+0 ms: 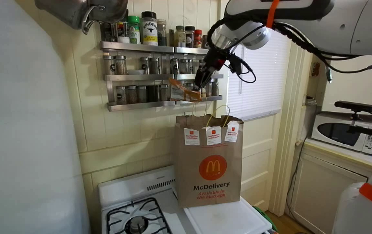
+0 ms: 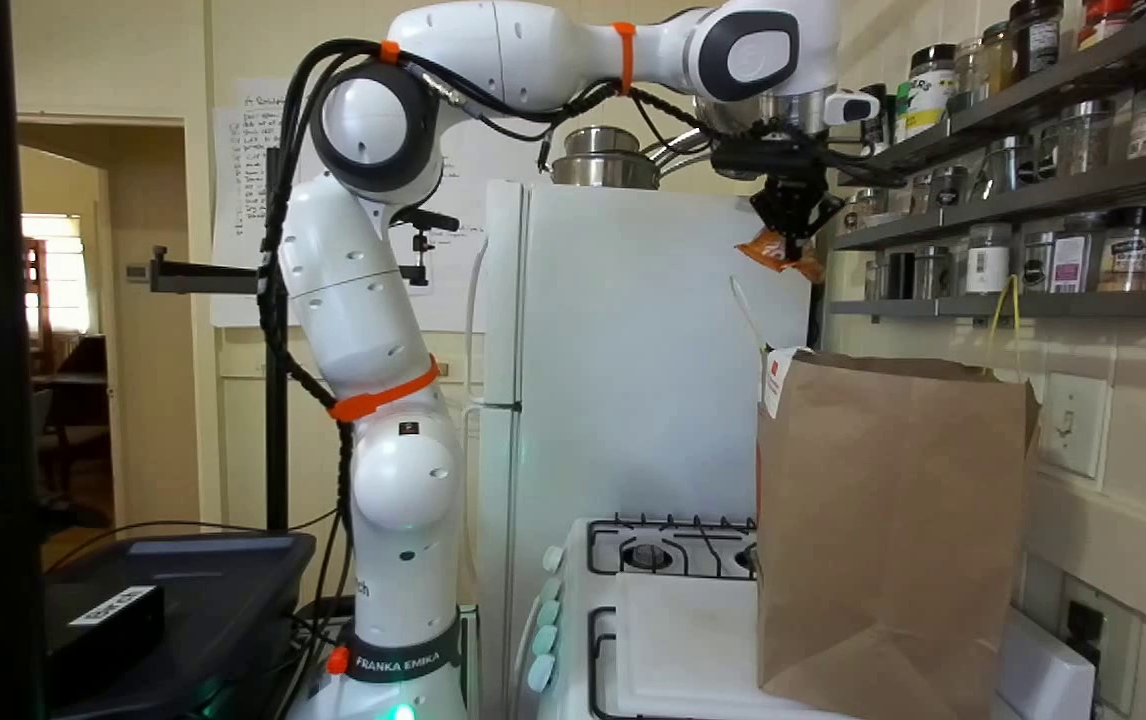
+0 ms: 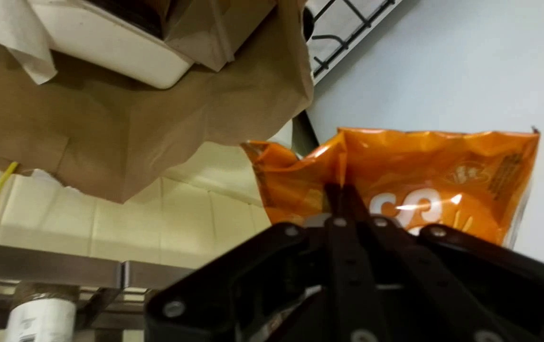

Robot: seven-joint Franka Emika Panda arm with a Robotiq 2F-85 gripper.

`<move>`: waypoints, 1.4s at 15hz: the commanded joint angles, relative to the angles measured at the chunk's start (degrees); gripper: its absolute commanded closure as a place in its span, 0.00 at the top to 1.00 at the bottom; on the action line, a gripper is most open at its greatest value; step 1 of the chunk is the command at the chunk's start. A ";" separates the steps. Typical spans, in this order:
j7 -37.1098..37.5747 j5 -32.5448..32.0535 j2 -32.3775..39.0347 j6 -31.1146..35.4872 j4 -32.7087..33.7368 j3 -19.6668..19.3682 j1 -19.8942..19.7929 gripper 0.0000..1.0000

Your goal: Remove the orange packet from the paper bag and put it on the white tray on the stove

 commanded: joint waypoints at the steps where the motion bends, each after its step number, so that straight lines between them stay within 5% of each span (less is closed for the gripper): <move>1: -2.14 0.69 0.73 -2.84 -2.06 1.37 1.00 0.00; 14: -5.67 -2.41 5.93 0.14 -5.02 7.42 1.45 0.00; 21: -5.59 -1.23 8.60 0.82 -3.94 7.35 0.84 0.01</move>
